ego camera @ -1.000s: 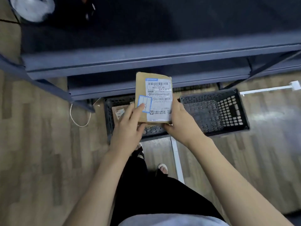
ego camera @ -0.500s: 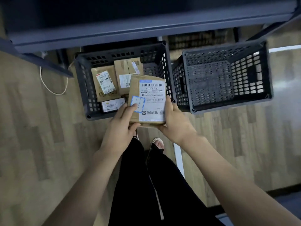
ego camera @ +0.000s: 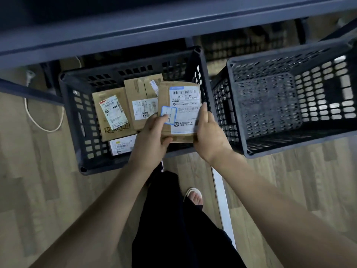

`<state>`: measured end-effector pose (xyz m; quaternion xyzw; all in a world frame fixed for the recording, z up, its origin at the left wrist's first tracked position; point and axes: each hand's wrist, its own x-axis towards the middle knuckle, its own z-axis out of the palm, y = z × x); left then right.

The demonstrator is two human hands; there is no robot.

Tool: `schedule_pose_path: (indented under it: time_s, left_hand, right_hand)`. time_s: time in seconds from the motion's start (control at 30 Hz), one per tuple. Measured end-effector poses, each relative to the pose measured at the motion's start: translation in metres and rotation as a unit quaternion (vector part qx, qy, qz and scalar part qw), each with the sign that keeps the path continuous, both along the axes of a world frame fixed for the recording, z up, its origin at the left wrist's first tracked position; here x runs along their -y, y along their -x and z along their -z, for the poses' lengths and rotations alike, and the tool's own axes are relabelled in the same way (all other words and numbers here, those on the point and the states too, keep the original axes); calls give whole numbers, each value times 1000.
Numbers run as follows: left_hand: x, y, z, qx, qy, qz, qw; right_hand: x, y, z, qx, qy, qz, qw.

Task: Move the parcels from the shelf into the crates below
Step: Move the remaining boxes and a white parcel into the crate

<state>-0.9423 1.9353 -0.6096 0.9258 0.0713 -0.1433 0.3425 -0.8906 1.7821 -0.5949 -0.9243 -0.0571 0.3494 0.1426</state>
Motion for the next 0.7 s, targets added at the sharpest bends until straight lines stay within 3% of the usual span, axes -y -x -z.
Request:
schedule_pose_path:
  time_s: [0.33,0.5,0.6,0.7]
  left_hand:
    - [-5,-36,107,37,11,85,996]
    - [-4,-66,157,55,-10,76,996]
    - [-5,-78,185,39,-58,94,993]
    - [-10,-85,210,41,-169,161,971]
  right_hand:
    - [3,-26,109,37,6,47,998]
    - [-5,-49,163,89,-1,63,994]
    - [-11,-62,192,116,21,41,992]
    - [-19,-65,214,145,44,5,988]
